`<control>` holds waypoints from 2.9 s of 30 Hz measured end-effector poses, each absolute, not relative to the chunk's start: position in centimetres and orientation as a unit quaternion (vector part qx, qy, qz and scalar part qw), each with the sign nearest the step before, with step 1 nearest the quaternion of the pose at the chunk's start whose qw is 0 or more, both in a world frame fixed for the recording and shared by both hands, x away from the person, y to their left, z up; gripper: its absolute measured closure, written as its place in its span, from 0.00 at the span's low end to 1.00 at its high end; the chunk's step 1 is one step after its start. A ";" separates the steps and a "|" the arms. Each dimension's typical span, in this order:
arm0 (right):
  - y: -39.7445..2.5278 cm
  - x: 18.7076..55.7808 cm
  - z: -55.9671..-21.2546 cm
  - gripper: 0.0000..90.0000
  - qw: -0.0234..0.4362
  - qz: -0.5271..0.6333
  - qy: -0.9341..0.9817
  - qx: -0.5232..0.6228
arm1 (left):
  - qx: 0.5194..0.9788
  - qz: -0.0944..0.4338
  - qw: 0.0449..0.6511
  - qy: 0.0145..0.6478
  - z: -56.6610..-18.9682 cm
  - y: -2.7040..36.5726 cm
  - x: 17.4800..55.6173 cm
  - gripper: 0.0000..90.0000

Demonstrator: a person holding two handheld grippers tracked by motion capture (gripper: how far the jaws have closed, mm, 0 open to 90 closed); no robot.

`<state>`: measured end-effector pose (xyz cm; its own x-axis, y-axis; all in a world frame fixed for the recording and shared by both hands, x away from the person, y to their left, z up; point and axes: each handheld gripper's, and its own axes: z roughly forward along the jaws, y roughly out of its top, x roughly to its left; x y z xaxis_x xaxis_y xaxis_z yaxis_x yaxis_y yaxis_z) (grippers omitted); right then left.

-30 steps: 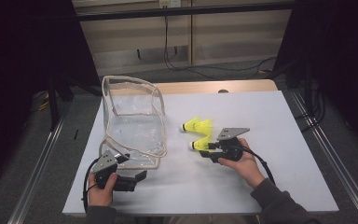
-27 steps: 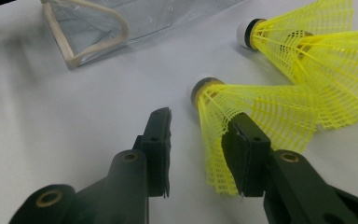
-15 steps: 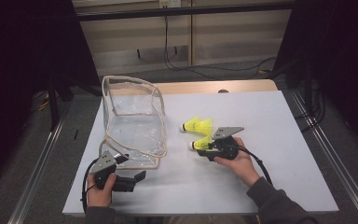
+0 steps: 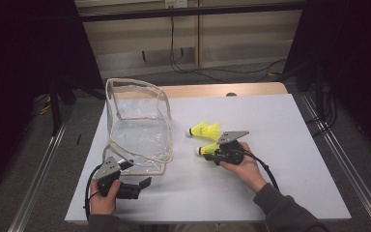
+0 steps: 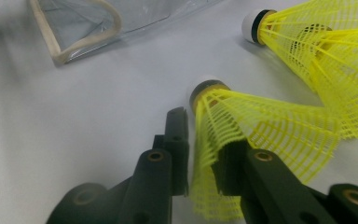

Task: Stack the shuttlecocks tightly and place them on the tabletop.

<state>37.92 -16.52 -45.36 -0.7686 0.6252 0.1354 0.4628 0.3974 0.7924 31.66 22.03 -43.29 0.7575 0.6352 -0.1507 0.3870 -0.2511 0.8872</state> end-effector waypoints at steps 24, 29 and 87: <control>-17.1 37.6 -44.5 0.98 0.075 0.460 0.829 0.309 | 0.781 0.119 0.519 0.326 -43.3 22.0 31.6 0.03; -17.4 37.4 -44.2 0.98 0.070 0.467 0.826 0.307 | 0.780 0.118 0.520 0.326 -43.3 21.9 31.6 0.03; -23.1 37.1 -42.1 0.98 0.097 0.497 0.793 0.339 | 0.779 0.115 0.524 0.325 -43.2 21.7 31.9 0.03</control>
<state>37.06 -23.12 -42.08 -0.7520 0.6332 0.1830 0.4406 0.2763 0.8541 31.93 21.73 -43.24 0.7623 0.6267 -0.1616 0.3854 -0.2389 0.8913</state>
